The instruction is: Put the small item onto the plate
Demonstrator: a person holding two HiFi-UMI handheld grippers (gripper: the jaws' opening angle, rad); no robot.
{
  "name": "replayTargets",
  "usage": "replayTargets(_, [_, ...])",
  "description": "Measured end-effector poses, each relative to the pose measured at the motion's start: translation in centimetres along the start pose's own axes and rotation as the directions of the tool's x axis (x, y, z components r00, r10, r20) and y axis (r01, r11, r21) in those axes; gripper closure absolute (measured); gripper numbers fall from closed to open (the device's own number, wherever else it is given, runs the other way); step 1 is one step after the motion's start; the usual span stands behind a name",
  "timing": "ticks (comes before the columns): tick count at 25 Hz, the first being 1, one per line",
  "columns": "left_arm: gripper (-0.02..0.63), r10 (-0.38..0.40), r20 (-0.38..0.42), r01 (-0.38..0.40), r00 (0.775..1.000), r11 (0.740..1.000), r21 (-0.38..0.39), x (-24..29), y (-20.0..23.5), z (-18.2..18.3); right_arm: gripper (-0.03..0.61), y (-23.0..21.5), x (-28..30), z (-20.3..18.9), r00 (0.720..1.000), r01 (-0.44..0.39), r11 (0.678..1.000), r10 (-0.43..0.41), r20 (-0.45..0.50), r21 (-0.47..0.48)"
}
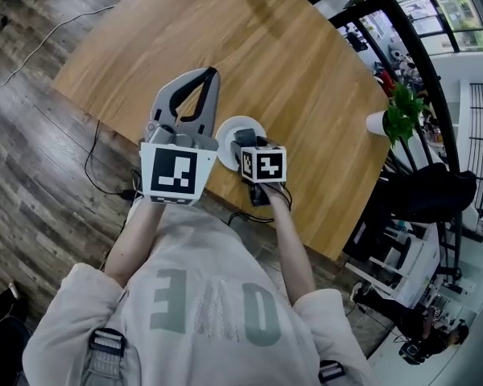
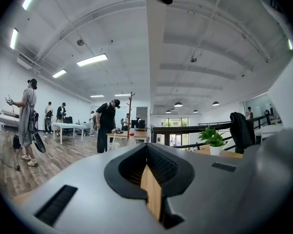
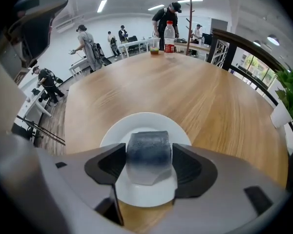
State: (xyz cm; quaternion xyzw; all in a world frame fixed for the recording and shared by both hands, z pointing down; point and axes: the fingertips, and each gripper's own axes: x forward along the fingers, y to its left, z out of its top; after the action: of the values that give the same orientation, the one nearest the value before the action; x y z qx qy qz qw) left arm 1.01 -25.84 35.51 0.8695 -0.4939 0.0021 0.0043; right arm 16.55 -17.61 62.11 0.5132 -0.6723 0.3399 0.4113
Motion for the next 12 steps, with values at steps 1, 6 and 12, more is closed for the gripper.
replayTargets(1, [0.606, -0.003, 0.001, 0.003, 1.0, 1.0, 0.002, 0.0, 0.0, 0.0, 0.273, 0.0, 0.0, 0.0, 1.0, 0.006, 1.0, -0.006, 0.008, -0.006])
replayTargets(6, [0.606, -0.021, 0.01, 0.021, 1.0, 1.0, 0.012, 0.2, -0.2, 0.3, 0.272, 0.2, -1.0, 0.8, 0.998, 0.024, 1.0, -0.023, 0.057, -0.02])
replayTargets(12, [0.606, -0.049, 0.062, 0.047, 0.997, 0.998, 0.035, 0.1, -0.3, 2.7, 0.272, -0.8, -7.0, 6.5, 0.956, 0.036, 0.997, -0.052, 0.288, 0.062])
